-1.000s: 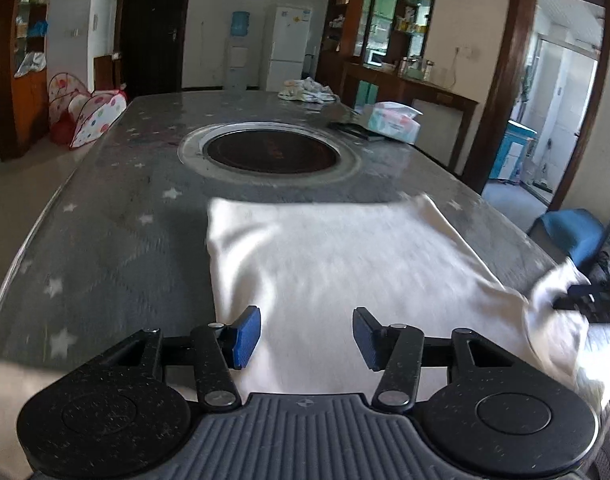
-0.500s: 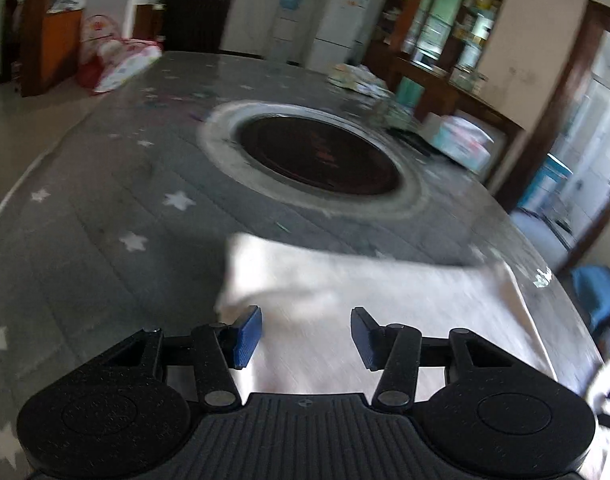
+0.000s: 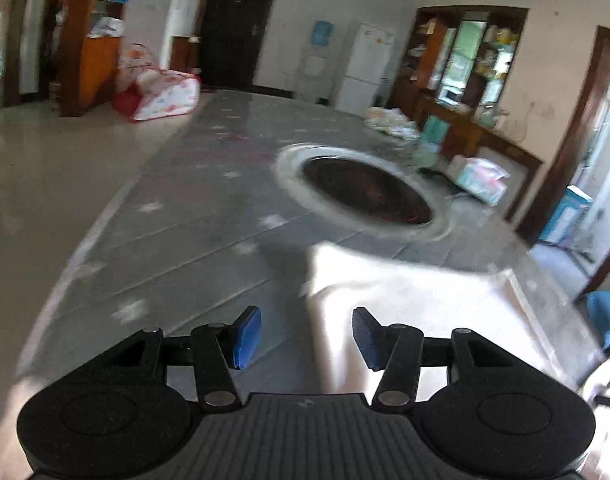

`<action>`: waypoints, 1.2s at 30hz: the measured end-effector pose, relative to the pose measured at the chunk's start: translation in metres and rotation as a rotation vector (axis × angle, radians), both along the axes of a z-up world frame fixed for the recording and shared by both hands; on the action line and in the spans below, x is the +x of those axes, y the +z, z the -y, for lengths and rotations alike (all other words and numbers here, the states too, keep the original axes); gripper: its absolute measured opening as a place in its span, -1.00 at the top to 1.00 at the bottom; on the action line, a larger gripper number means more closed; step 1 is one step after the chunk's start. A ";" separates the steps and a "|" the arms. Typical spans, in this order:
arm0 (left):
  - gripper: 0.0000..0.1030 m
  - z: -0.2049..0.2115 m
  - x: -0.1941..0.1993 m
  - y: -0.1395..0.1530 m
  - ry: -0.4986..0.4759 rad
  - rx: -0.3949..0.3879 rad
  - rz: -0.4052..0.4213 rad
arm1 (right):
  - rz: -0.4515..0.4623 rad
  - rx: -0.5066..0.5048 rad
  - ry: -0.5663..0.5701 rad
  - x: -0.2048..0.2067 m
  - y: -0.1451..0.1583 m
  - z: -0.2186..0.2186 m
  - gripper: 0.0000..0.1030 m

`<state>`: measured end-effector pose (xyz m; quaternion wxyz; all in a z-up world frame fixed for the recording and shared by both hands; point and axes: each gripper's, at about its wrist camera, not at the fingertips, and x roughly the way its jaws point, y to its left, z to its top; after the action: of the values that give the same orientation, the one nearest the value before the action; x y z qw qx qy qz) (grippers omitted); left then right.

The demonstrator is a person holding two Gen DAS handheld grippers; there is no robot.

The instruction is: Fold clothes

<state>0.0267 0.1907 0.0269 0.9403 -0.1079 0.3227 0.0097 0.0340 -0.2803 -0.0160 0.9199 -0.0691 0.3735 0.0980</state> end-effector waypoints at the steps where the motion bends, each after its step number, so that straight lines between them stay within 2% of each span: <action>1: -0.05 -0.005 -0.015 -0.001 0.030 0.017 0.001 | 0.000 -0.002 0.000 0.000 0.000 -0.001 -0.23; 6: -0.05 -0.036 -0.080 -0.008 0.228 0.081 0.008 | 0.002 -0.013 -0.002 0.000 0.001 -0.004 -0.23; 10: -0.05 -0.061 -0.110 -0.017 0.381 0.085 0.006 | 0.003 -0.014 -0.006 -0.001 0.000 -0.005 -0.23; 13: -0.05 -0.075 -0.114 -0.025 0.437 0.050 -0.017 | 0.003 -0.018 -0.005 0.000 0.001 -0.006 -0.23; 16: -0.01 -0.077 -0.109 -0.030 0.434 0.055 -0.025 | 0.004 -0.023 -0.004 -0.001 0.001 -0.007 -0.23; 19: 0.25 -0.077 -0.098 -0.034 0.430 0.071 -0.032 | 0.001 -0.020 -0.007 -0.002 0.001 -0.007 -0.23; 21: 0.60 -0.078 -0.091 -0.036 0.435 0.094 -0.029 | 0.001 -0.019 -0.010 -0.002 0.001 -0.006 -0.24; 23: 0.80 -0.080 -0.086 -0.036 0.436 0.129 -0.025 | 0.000 -0.018 -0.011 -0.002 0.001 -0.006 -0.26; 25: 0.88 -0.084 -0.079 -0.037 0.437 0.149 -0.025 | -0.001 -0.018 -0.013 -0.002 0.002 -0.006 -0.28; 28: 0.89 -0.086 -0.070 -0.037 0.447 0.193 -0.024 | -0.001 -0.019 -0.018 -0.002 0.001 -0.006 -0.31; 31: 0.88 -0.093 -0.070 -0.039 0.457 0.133 -0.024 | 0.001 -0.021 -0.019 -0.002 0.002 -0.006 -0.31; 34: 0.72 -0.095 -0.078 -0.036 0.463 0.093 -0.008 | 0.003 -0.024 -0.014 -0.002 0.002 -0.007 -0.31; 36: 0.39 -0.096 -0.085 -0.033 0.466 0.060 0.007 | 0.013 -0.024 0.001 -0.004 0.006 -0.009 -0.31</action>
<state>-0.0581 0.2870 -0.0057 0.9166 -0.1512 0.2854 0.2356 0.0304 -0.2715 -0.0099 0.9213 -0.0812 0.3686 0.0935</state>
